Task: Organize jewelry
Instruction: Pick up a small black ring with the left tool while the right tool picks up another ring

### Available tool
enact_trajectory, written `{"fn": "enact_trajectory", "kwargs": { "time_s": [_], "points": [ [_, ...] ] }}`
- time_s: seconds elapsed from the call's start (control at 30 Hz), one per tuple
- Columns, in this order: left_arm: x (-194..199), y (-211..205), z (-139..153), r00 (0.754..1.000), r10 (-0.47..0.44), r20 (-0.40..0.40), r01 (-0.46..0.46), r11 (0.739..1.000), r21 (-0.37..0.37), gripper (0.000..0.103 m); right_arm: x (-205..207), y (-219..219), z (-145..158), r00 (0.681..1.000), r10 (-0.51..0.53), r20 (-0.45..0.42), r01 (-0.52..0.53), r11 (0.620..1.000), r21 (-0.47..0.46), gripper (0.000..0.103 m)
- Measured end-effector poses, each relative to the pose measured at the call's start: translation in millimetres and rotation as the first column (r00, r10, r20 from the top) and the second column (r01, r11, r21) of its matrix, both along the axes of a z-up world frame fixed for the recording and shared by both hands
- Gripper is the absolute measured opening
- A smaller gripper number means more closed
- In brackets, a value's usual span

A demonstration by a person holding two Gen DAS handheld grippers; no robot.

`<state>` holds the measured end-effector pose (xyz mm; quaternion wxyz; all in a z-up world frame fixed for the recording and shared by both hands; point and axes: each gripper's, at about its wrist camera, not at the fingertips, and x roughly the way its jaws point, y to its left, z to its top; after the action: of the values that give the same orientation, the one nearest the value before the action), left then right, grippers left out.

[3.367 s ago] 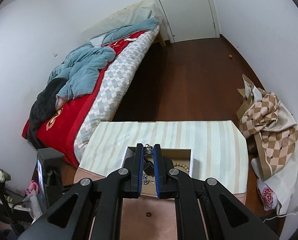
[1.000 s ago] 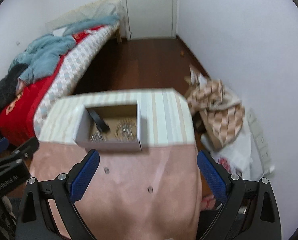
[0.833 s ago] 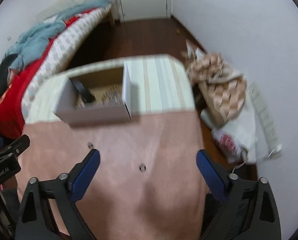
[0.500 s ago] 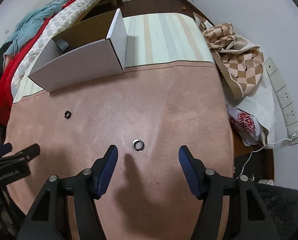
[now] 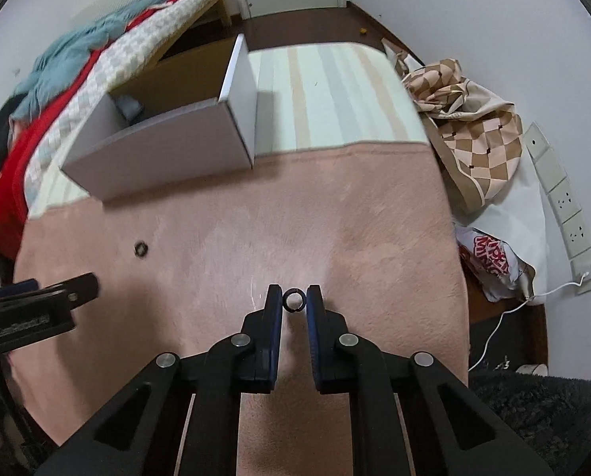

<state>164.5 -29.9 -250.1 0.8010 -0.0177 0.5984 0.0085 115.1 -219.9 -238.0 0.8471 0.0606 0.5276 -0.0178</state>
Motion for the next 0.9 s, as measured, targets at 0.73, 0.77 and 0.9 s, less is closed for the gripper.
{"fn": "enact_trajectory", "kwargs": {
  "time_s": [0.73,0.77,0.9],
  "points": [
    [1.7,-36.3,6.2,0.987,-0.143,0.074,0.146,0.989,-0.028,0.009,9.8,-24.0,24.0,0.997,-0.062,0.043,0.063,0.998,-0.013,0.013],
    [1.1,-33.5,13.1,0.986,-0.143,0.089,0.146,0.989,-0.032,0.009,9.5,-23.2,27.2,0.997,-0.058,0.049,0.059,0.998,-0.008,0.013],
    [3.3,-20.4,52.0,0.978,-0.133,0.161,0.144,0.988,-0.059,0.009,11.5,-14.3,47.9,0.995,-0.037,0.09,0.034,0.999,0.025,0.013]
  ]
}}
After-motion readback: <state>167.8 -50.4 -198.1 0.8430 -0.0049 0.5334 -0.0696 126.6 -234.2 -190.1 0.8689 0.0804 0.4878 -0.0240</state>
